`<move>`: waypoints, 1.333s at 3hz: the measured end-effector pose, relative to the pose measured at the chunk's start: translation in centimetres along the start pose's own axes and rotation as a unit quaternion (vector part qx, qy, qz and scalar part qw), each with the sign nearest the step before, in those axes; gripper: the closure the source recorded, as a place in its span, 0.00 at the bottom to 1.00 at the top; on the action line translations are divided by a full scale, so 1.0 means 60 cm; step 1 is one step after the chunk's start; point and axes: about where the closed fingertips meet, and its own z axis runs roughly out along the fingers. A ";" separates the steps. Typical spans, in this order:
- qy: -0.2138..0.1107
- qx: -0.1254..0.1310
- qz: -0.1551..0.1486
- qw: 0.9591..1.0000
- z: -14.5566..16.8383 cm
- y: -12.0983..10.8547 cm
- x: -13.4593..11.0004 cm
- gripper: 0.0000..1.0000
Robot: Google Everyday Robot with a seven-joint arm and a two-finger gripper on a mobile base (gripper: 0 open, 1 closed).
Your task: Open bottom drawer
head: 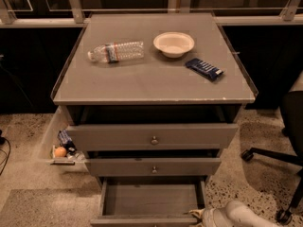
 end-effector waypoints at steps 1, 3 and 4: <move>0.000 0.000 0.000 1.000 -0.003 -0.001 -0.002 1.00; -0.001 0.001 0.004 1.000 -0.009 0.020 -0.005 0.81; -0.001 0.001 0.004 1.000 -0.009 0.020 -0.005 0.58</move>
Offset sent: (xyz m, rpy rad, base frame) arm -0.2310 -0.0749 -0.0232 0.0435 0.0629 -0.1465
